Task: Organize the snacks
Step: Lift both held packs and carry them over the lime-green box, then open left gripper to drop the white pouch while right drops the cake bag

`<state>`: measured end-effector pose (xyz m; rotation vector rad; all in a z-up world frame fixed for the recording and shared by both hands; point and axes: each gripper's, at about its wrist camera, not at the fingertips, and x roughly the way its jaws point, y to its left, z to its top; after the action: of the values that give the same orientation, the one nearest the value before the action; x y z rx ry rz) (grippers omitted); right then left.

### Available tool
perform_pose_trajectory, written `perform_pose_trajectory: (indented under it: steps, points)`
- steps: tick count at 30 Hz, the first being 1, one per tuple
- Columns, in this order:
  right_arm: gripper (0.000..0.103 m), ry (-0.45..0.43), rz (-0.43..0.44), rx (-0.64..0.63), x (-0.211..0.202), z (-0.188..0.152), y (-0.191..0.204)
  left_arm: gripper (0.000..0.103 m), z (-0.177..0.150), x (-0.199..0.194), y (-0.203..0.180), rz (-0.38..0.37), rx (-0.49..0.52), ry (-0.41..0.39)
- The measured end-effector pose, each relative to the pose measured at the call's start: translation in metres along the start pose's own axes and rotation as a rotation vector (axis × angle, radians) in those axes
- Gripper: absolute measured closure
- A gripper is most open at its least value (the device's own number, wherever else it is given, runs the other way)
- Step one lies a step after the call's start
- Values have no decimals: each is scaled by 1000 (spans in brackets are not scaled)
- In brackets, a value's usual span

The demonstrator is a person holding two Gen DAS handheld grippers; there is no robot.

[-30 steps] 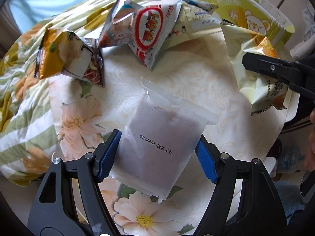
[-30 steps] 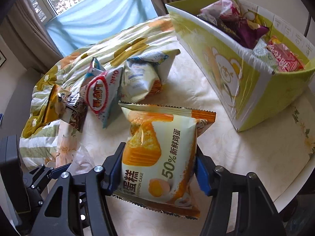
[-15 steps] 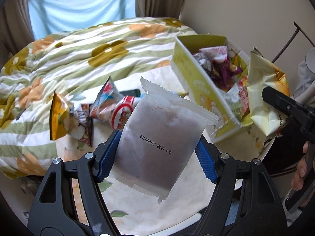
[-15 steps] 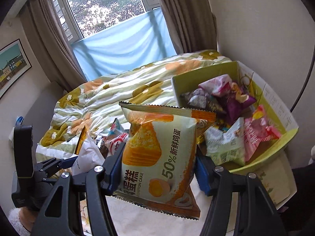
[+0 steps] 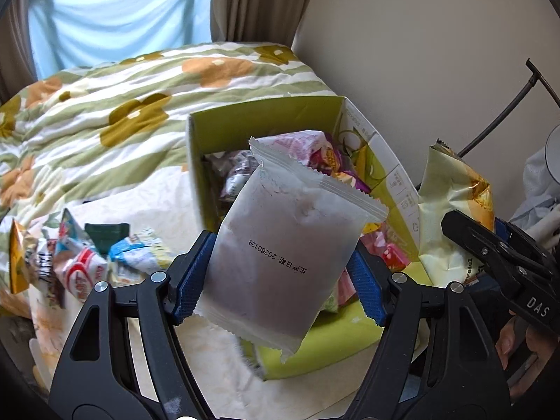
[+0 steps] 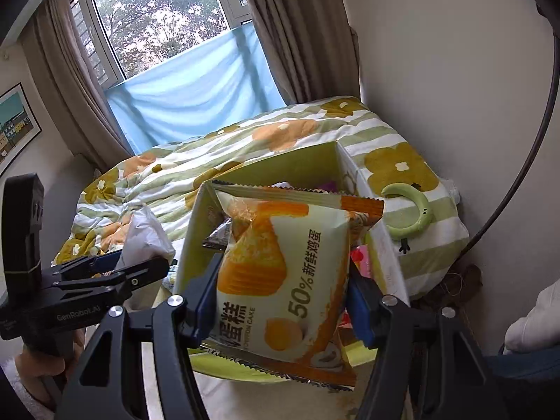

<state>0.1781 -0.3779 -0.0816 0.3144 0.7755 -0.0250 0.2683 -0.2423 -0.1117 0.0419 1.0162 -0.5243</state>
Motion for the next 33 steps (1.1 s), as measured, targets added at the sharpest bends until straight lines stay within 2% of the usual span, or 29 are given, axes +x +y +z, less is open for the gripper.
perform_pose_trajectory:
  steps: [3, 6, 8, 10, 16, 22, 30, 32, 33]
  points:
    - [45, 15, 9, -18, 2, 6, -20, 32, 0, 30, -17, 16, -19, 35]
    - [45, 29, 20, -37, 6, 10, -33, 29, -4, 48, -26, 82, -26, 46]
    - [44, 42, 29, -45, 10, 12, -40, 12, -9, 49, -23, 106, -35, 49]
    - [45, 55, 41, -48, 15, 14, -46, 6, -15, 46, -19, 137, -48, 47]
    - [45, 98, 80, -95, 30, 19, -49, 6, -32, 30, -6, 194, -97, 45]
    - [44, 151, 142, -154, 55, 29, -34, 6, -40, 14, 1, 201, -156, 32]
    - [44, 238, 150, -210, 89, 25, -19, 6, -55, -1, 7, 228, -197, 37]
    - [40, 245, 153, -207, 94, 23, -20, 6, -61, -4, 9, 232, -207, 38]
    - [30, 246, 152, -203, 95, 22, -22, 6, -64, -6, 10, 236, -212, 38]
